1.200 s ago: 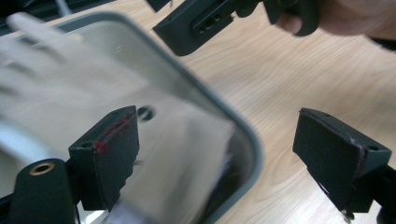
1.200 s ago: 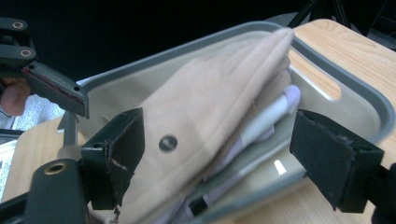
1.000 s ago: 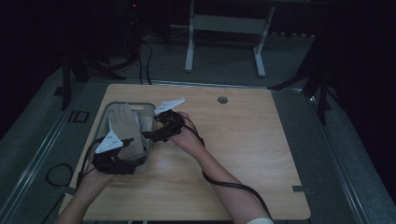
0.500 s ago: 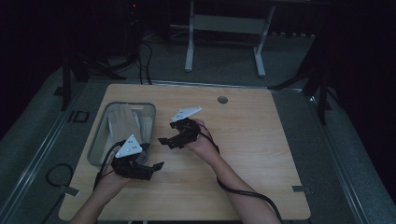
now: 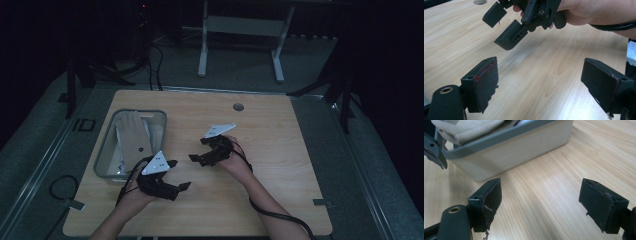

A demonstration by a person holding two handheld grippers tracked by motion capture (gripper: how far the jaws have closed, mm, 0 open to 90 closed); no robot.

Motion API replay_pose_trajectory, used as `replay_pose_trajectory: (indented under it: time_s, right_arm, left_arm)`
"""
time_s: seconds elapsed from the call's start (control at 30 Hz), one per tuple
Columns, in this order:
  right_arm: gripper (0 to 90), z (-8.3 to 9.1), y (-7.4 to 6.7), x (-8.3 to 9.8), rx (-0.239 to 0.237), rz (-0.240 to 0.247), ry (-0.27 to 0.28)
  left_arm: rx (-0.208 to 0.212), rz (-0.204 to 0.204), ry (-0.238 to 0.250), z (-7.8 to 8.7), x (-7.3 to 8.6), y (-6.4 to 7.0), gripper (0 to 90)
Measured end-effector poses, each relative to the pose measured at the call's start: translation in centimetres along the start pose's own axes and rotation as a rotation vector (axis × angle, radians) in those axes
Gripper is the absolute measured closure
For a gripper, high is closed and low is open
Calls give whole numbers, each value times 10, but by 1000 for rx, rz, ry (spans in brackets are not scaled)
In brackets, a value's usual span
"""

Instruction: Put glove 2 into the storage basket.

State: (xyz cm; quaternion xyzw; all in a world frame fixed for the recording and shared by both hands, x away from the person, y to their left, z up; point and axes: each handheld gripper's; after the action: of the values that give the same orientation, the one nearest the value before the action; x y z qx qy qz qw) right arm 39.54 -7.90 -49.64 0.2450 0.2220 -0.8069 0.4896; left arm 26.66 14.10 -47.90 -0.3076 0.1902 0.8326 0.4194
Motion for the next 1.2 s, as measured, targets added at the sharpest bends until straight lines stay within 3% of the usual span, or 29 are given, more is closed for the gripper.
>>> replay_pose_trajectory:
  time_s: [0.6, 1.2]
  right_arm:
    - [179, 6, 12, 55, 21, -49, 10]
    - [168, 10, 17, 99, 68, -50, 3]
  left_arm:
    - [73, -74, -37, -53, -2, 17, 147]
    - [151, -99, -53, -83, -2, 25, 147]
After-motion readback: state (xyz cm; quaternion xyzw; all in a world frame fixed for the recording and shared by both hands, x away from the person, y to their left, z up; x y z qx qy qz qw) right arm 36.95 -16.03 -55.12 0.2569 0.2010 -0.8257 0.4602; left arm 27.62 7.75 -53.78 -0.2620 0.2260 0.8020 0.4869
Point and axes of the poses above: each handheld gripper's, and its own axes: z roughly backward along the jaws, x roughly out of its underside, y roughly to its right, and after that the axes turned 15 degrees about -y, right-handed
